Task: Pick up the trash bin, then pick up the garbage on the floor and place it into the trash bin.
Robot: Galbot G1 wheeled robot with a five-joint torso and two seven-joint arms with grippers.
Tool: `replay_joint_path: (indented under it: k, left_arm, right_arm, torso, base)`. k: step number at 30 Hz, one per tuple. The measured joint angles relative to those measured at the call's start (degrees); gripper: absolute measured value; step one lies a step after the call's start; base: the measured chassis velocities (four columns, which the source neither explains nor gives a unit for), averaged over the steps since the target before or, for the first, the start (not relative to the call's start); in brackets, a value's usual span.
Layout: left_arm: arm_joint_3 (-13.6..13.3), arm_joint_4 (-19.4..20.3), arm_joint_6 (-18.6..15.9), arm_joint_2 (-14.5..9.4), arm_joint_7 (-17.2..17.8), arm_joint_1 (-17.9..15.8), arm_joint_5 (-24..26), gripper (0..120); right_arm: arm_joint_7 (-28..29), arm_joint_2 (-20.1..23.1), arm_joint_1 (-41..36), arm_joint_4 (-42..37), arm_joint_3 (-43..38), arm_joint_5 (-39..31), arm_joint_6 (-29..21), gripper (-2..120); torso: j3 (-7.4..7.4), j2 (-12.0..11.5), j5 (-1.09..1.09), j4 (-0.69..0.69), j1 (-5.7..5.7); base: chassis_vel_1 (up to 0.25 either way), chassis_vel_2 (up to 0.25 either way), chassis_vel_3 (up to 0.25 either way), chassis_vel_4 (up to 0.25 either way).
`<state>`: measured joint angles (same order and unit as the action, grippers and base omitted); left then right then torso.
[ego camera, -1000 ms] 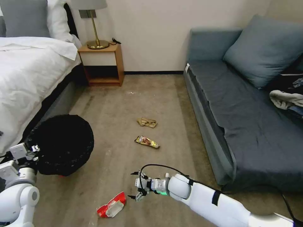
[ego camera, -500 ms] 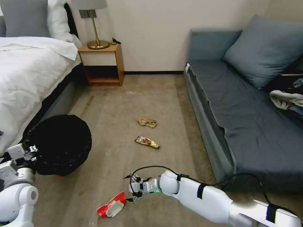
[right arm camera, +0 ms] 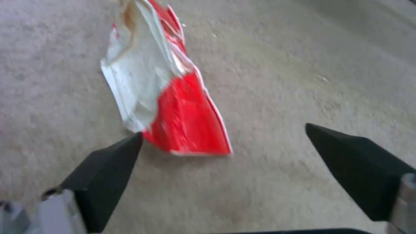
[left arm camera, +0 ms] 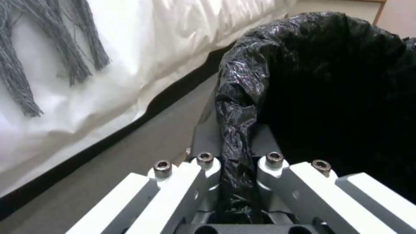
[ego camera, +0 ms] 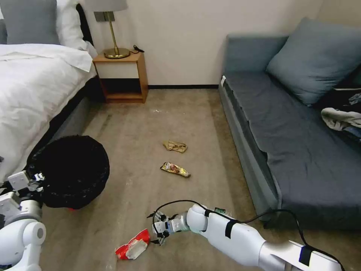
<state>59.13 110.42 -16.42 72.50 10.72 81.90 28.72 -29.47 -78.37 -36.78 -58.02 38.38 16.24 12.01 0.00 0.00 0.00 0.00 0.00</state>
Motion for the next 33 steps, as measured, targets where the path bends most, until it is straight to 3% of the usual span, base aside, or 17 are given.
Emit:
replay_joint_path:
  k: [26,33]
  left_arm:
    - [0.23,0.18,-0.2,-0.04,0.12,0.5,0.01,6]
    - [0.02,0.23,-0.21,-0.03,0.14,0.83,0.02,6]
  right_arm:
    - [-3.23,-0.39,-1.87,-0.49,-2.21,3.11,2.65,1]
    - [-2.88,0.46,-2.33,-1.92,-4.61,1.12,4.04,0]
  torso:
    - [0.0,0.0,0.0,0.0,0.0]
    - [0.0,0.0,0.0,0.0,-0.01]
  base:
    - [0.0,0.0,0.0,0.0]
    - [0.0,0.0,0.0,0.0]
